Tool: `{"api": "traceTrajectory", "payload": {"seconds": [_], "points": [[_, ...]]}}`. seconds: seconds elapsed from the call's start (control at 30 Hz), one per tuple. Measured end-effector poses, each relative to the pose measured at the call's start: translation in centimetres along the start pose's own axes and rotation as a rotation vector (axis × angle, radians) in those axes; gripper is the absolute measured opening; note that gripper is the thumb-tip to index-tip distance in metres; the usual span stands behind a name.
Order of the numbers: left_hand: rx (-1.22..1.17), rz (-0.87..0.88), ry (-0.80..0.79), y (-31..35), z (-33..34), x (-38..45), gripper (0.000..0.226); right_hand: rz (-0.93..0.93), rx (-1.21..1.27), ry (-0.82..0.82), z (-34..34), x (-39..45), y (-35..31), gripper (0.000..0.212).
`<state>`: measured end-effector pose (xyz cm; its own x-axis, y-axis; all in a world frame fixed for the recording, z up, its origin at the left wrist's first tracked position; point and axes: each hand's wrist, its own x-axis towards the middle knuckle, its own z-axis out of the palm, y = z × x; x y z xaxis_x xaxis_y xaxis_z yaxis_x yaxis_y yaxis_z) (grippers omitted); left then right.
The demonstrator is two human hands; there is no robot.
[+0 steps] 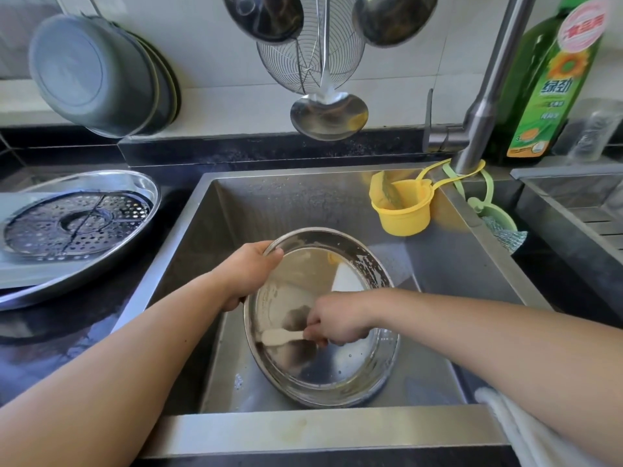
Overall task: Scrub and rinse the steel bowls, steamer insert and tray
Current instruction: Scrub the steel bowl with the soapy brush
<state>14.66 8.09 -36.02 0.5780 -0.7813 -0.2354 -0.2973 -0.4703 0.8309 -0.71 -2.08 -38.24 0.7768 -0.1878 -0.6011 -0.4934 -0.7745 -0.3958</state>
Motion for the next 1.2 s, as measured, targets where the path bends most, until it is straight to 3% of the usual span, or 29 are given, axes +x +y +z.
{"api": "traceTrajectory", "payload": {"seconds": [0.1, 0.3, 0.47, 0.53, 0.63, 0.7, 0.77, 0.9, 0.97, 1.03, 1.13, 1.2], "points": [[0.124, -0.009, -0.003, 0.0, -0.4, 0.1, 0.024, 0.026, -0.123, 0.06, -1.1, -0.2, 0.3, 0.037], [0.388, -0.028, -0.089, 0.7, -0.7, -0.1, 0.017, 0.226, -0.467, 0.665, -5.7, -2.4, 2.8, 0.037], [0.485, -0.045, -0.079, 0.9, -0.8, 0.1, 0.017, -0.076, -0.789, 0.924, -4.9, -2.0, 0.7, 0.024], [0.504, -0.078, -0.073, 0.9, -1.0, 0.0, 0.024, 0.081, -0.773, 0.833, -5.0, -2.3, 1.5, 0.016], [0.498, -0.126, -0.066, 1.1, -0.7, -0.2, 0.032, 0.541, -0.594, 0.413, -5.2, -3.0, 3.4, 0.038], [0.499, -0.14, -0.083, 1.1, -0.2, -0.1, 0.033, 0.641, -0.535, 0.249, -4.8, -3.0, 3.4, 0.042], [0.52, -0.146, -0.104, 1.1, 0.2, 0.0, 0.033, 0.562, -0.579, 0.277, -4.3, -2.6, 2.8, 0.039], [0.548, -0.154, -0.093, 1.0, 0.1, 0.1, 0.03, 0.194, -0.783, 0.774, -4.9, -2.3, 1.6, 0.015], [0.544, -0.16, -0.094, 0.8, 0.1, 0.0, 0.028, 0.142, -0.797, 0.844, -5.0, -2.0, 1.6, 0.013], [0.529, -0.183, -0.111, 0.9, 0.1, -0.2, 0.025, 0.263, -0.747, 0.732, -5.2, -2.0, 2.9, 0.019], [0.515, -0.24, -0.135, 0.9, 0.1, -0.5, 0.024, 0.605, -0.573, 0.331, -5.4, -2.7, 4.9, 0.043], [0.493, -0.256, -0.138, 0.6, 0.0, -0.4, 0.021, 0.63, -0.576, 0.272, -5.4, -2.8, 4.8, 0.046]]}}
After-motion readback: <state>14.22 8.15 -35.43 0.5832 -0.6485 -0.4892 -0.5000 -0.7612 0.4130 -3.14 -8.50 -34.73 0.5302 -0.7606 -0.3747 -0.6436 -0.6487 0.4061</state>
